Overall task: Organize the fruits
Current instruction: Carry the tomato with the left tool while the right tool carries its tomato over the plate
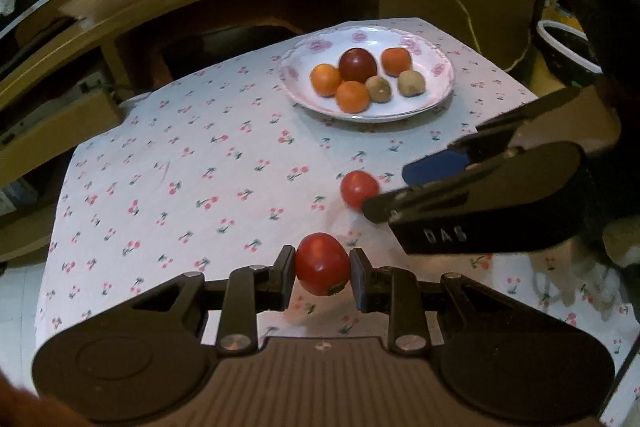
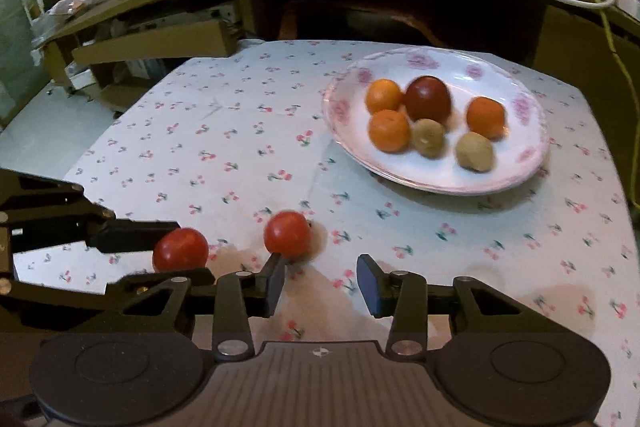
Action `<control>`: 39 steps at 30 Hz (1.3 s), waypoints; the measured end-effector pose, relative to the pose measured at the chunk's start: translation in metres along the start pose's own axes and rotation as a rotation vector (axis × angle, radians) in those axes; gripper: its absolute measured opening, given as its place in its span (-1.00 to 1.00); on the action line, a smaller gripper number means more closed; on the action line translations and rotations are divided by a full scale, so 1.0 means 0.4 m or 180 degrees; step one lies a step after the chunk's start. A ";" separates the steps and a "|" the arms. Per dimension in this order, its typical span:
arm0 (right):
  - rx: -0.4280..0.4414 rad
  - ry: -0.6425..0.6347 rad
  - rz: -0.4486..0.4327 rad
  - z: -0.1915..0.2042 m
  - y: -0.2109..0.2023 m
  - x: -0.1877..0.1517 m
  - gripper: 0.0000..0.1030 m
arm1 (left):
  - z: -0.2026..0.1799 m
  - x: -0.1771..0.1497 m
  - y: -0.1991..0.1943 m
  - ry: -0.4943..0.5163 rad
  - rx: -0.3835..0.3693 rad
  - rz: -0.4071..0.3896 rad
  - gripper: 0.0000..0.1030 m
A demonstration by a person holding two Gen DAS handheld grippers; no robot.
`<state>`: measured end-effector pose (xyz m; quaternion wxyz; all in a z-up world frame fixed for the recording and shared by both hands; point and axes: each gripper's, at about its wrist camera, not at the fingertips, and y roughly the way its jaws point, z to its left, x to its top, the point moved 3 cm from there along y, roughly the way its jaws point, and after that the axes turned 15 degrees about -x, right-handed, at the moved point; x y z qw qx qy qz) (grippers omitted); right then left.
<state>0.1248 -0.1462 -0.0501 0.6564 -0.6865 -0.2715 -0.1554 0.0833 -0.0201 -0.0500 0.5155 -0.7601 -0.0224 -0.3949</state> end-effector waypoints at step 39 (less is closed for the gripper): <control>-0.0203 0.0014 -0.0320 -0.054 -0.070 0.090 -0.46 | -0.040 0.183 0.029 0.0254 -0.0054 -0.0236 -0.34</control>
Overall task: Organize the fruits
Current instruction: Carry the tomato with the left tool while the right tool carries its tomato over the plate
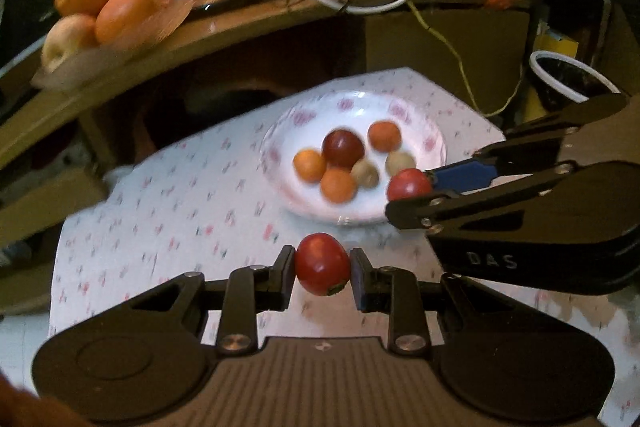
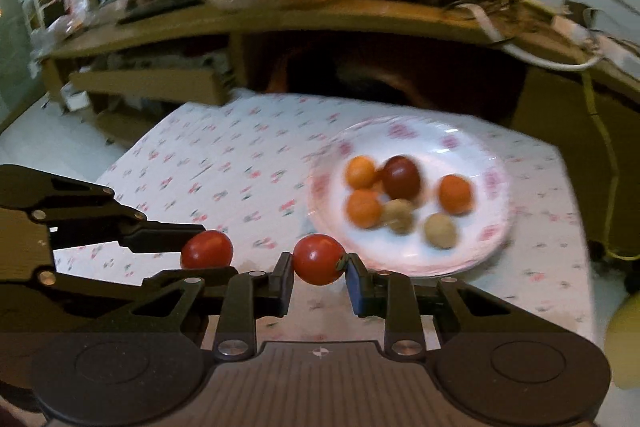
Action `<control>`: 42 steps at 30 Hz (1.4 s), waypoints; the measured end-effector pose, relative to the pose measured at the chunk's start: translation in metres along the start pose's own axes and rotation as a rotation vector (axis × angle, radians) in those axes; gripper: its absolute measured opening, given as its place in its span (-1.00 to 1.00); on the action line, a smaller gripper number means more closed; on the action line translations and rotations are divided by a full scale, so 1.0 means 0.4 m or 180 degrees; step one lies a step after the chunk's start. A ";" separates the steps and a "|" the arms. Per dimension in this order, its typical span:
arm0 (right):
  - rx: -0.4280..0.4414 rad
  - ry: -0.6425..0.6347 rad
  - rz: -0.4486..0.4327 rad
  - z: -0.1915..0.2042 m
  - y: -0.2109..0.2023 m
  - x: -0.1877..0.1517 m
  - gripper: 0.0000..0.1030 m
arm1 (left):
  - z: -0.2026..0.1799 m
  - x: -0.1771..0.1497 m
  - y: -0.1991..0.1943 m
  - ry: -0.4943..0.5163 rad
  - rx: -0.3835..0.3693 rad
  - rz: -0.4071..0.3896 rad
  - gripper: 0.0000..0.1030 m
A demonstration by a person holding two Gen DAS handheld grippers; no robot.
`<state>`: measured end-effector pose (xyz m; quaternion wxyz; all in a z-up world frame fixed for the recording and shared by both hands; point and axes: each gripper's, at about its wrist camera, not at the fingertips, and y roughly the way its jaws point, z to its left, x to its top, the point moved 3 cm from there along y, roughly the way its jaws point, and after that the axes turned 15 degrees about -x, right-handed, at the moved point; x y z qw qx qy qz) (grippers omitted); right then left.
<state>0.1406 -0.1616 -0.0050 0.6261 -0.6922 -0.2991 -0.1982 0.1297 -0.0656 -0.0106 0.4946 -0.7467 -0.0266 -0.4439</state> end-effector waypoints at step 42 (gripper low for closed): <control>-0.0370 0.0159 0.0012 -0.165 0.228 0.129 -0.44 | 0.098 0.179 0.239 0.0123 0.0165 0.0006 -0.36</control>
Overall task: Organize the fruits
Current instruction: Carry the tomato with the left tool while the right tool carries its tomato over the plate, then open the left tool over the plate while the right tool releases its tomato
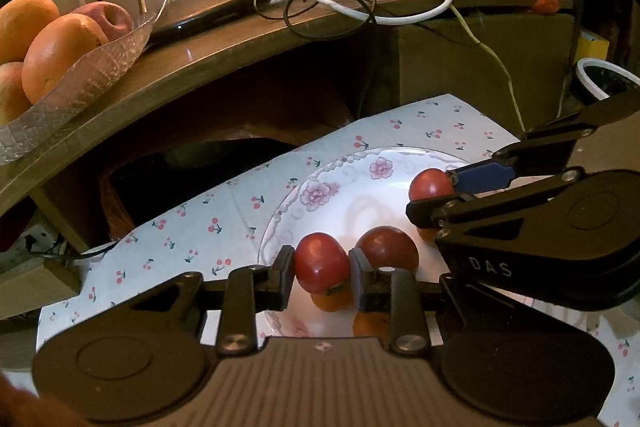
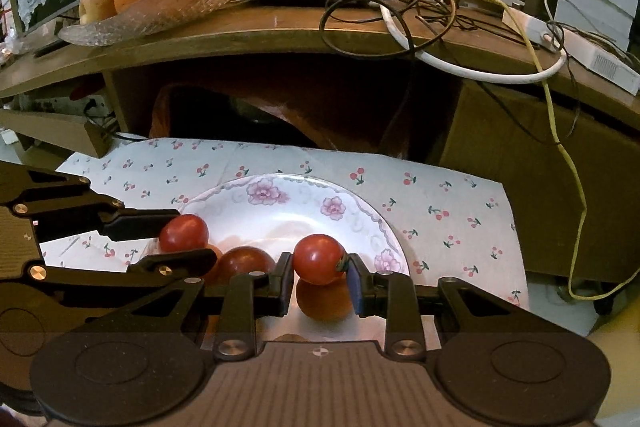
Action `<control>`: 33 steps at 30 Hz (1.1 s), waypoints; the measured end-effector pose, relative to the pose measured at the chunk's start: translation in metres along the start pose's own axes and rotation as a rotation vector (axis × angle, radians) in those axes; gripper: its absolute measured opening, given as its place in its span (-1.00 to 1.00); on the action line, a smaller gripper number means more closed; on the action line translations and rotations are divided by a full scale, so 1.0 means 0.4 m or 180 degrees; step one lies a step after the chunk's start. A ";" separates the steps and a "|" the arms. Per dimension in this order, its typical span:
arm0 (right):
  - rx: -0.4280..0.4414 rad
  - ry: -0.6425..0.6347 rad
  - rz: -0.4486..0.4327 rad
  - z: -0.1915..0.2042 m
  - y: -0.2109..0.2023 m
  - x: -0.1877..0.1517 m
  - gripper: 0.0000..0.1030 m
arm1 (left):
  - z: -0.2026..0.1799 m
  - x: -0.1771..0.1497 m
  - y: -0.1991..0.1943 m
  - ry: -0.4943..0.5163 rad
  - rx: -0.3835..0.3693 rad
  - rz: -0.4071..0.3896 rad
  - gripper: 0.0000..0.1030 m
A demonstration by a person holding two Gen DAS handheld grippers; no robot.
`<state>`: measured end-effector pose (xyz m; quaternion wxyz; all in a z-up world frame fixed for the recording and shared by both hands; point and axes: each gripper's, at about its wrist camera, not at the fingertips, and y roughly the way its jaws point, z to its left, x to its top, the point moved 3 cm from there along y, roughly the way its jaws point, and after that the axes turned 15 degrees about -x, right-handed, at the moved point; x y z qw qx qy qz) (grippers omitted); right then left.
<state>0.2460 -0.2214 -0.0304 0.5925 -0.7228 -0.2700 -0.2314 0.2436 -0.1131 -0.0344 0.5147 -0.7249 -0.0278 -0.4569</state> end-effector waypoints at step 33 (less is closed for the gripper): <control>-0.0065 0.0108 -0.0077 -0.025 -0.061 -0.005 -0.32 | -0.048 0.007 -0.074 0.0088 -0.0022 -0.0072 -0.14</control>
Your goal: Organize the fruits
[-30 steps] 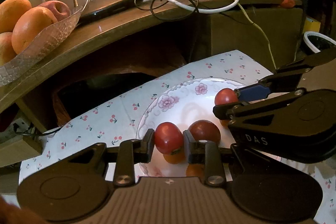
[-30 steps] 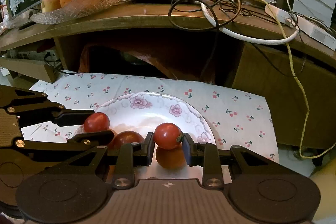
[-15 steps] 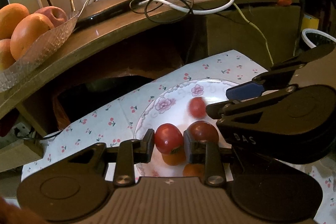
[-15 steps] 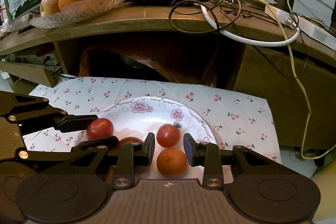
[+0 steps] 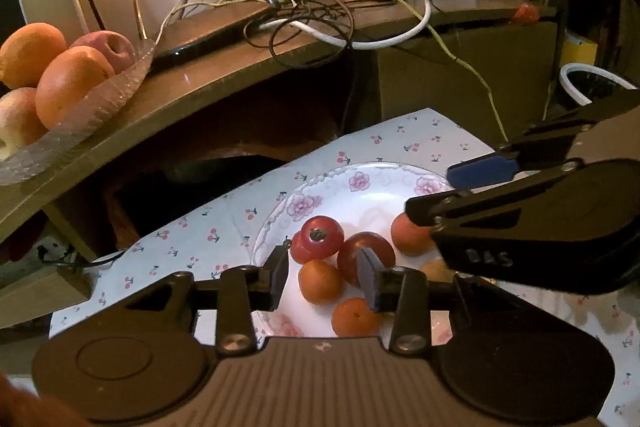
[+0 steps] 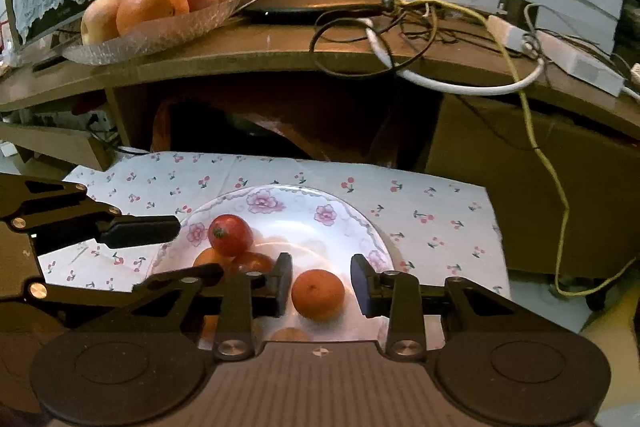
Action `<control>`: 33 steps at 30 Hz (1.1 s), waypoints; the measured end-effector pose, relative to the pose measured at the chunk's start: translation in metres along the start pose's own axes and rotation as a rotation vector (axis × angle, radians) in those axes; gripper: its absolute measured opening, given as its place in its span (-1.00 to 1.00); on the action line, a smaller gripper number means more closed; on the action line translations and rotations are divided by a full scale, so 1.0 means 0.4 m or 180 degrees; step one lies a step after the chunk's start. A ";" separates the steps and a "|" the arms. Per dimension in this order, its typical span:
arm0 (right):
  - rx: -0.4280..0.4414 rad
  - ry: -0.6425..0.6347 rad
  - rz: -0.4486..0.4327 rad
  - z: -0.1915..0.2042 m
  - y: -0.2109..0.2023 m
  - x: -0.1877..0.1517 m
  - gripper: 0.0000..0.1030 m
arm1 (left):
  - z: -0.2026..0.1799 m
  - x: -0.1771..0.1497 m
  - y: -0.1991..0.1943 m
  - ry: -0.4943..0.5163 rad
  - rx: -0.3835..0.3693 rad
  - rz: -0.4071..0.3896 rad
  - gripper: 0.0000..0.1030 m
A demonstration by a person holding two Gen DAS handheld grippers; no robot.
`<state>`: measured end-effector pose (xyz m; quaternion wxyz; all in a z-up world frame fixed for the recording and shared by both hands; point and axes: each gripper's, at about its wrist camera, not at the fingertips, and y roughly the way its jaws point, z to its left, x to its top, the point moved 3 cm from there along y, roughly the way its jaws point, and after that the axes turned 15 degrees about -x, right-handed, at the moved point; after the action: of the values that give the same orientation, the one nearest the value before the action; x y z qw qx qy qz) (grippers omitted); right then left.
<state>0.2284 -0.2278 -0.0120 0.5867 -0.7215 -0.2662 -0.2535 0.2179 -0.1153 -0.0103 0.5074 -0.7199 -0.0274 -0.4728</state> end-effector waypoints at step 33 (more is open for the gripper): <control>-0.0019 0.0211 0.0071 -0.028 -0.210 -0.143 -0.15 | -0.052 -0.152 -0.184 -0.0366 0.0264 -0.0074 0.54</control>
<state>0.1286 -0.2294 0.0110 0.5958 -0.7174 -0.2378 -0.2715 0.1327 -0.0686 -0.0007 0.5288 -0.7239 -0.0844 -0.4350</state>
